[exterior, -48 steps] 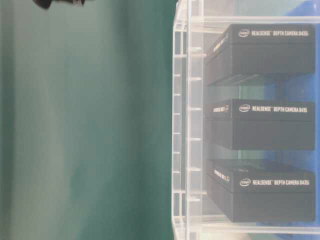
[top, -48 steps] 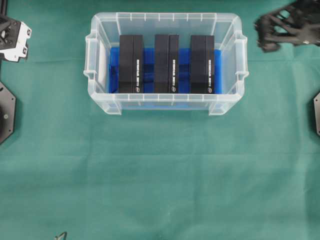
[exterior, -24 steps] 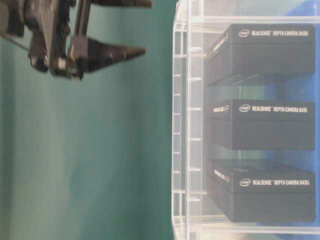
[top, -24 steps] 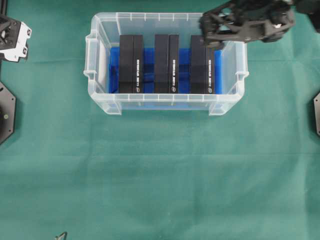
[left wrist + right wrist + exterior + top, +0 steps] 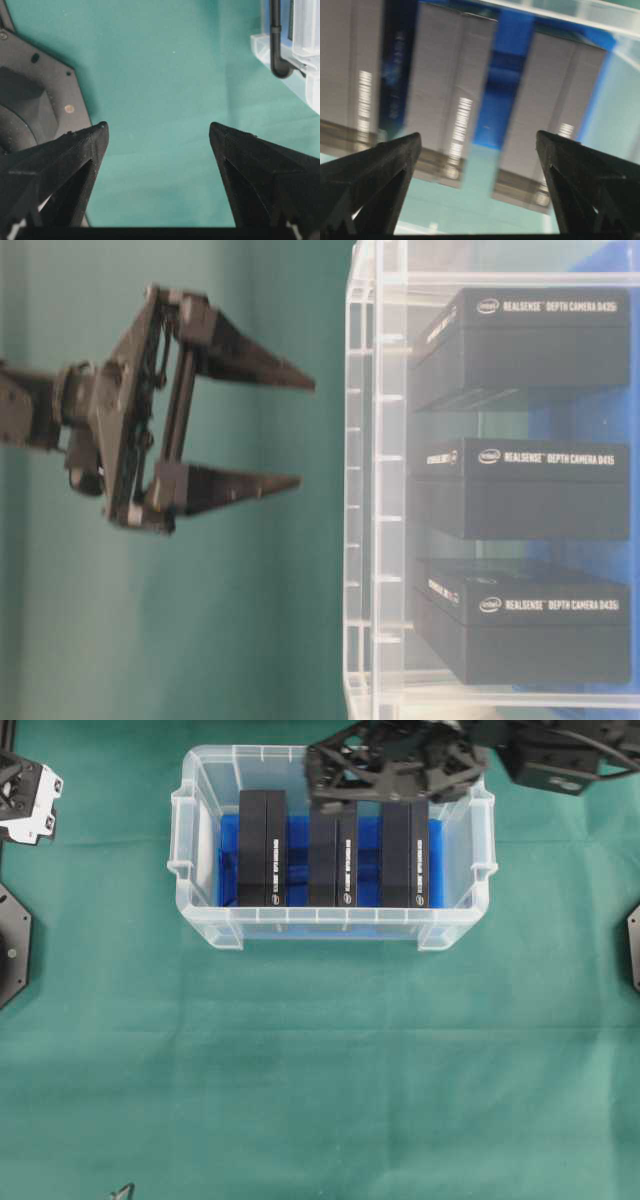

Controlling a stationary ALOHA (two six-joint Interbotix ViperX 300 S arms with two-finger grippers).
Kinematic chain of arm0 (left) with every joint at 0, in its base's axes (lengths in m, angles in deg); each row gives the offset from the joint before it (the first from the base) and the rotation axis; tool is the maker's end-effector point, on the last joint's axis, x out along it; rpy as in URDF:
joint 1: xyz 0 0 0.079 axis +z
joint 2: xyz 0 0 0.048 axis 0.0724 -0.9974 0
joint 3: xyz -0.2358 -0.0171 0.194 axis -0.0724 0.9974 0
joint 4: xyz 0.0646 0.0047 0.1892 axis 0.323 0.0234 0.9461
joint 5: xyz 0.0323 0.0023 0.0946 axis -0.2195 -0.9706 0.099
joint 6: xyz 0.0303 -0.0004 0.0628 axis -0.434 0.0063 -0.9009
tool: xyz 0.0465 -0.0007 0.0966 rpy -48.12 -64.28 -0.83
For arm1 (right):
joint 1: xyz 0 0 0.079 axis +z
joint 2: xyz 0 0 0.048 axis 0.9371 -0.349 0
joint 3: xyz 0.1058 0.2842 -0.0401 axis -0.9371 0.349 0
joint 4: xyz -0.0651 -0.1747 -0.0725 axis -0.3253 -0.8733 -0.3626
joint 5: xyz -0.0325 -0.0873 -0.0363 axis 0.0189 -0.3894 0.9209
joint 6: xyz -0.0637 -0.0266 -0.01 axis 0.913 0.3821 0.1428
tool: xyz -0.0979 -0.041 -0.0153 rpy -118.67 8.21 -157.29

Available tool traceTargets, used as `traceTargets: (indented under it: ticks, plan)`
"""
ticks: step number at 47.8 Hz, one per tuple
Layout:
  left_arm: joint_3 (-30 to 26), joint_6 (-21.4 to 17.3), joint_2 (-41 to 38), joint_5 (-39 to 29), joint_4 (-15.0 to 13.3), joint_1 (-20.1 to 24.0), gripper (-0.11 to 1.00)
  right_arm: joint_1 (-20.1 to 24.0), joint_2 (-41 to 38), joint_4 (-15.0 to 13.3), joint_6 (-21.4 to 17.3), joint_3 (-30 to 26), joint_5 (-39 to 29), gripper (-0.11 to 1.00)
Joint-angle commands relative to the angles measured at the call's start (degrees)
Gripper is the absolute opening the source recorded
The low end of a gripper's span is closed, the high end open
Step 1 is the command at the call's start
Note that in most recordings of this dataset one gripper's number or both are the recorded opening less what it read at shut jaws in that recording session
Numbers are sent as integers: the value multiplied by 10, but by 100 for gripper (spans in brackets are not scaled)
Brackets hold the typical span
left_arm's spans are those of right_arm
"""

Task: Take out the box from the case.
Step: 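Move the open right gripper over the middle black box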

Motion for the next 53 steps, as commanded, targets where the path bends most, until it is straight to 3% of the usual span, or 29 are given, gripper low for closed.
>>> traceTargets:
  ticks: [1, 20, 53]
  plan:
    - [-11, -2, 3, -1, 2, 2, 86, 6, -1, 2, -1, -34, 0, 93]
    - [-10, -2, 5, -1, 1, 2, 86, 12, -34, 19, -2, -71, 0, 93]
    - [-10, -2, 7, -1, 0, 2, 86, 12, -37, 23, -2, -73, 2, 93]
